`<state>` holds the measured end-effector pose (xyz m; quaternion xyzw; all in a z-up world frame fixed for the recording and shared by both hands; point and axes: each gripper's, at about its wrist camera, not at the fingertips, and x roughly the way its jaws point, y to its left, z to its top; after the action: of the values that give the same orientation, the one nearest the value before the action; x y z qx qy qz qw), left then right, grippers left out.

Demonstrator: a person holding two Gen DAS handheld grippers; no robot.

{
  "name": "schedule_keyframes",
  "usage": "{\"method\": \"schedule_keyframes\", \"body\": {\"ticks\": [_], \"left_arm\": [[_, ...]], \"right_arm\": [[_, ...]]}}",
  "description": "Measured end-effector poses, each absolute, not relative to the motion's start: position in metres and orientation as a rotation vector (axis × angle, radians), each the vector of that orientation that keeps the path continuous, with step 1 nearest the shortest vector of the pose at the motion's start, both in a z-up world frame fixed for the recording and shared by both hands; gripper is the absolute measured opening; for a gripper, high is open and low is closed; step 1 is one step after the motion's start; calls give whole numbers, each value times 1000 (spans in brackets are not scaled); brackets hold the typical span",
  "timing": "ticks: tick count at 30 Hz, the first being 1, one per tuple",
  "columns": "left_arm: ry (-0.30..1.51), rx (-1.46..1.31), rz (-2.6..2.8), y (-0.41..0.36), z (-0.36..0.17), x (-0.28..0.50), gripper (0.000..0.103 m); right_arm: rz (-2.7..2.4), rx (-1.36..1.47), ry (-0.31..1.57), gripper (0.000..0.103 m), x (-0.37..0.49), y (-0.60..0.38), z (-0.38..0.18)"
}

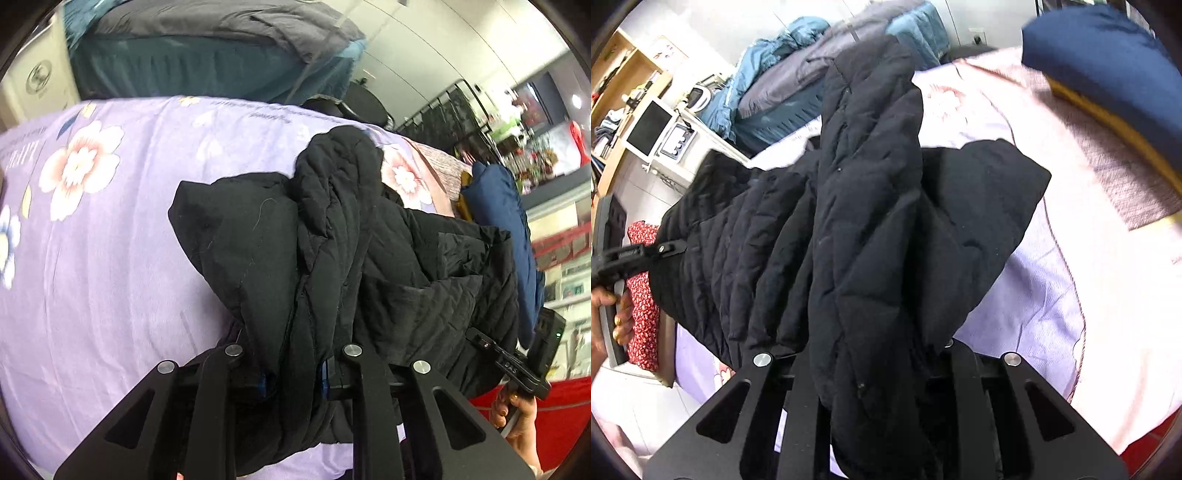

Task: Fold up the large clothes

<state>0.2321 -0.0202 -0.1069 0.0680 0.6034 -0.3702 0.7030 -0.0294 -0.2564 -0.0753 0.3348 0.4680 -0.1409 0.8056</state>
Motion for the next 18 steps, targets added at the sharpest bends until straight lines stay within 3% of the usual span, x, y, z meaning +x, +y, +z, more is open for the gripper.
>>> {"method": "schedule_keyframes", "body": {"ticks": [12,18], "left_arm": [[1132,167,-1018,-115,-17,231,16],[965,187,-1218,-220,49,219,16]], "right_arm": [[-357,558,792,16,-35,-335,35],[-509,553,641,16,-82,-426,94]]}}
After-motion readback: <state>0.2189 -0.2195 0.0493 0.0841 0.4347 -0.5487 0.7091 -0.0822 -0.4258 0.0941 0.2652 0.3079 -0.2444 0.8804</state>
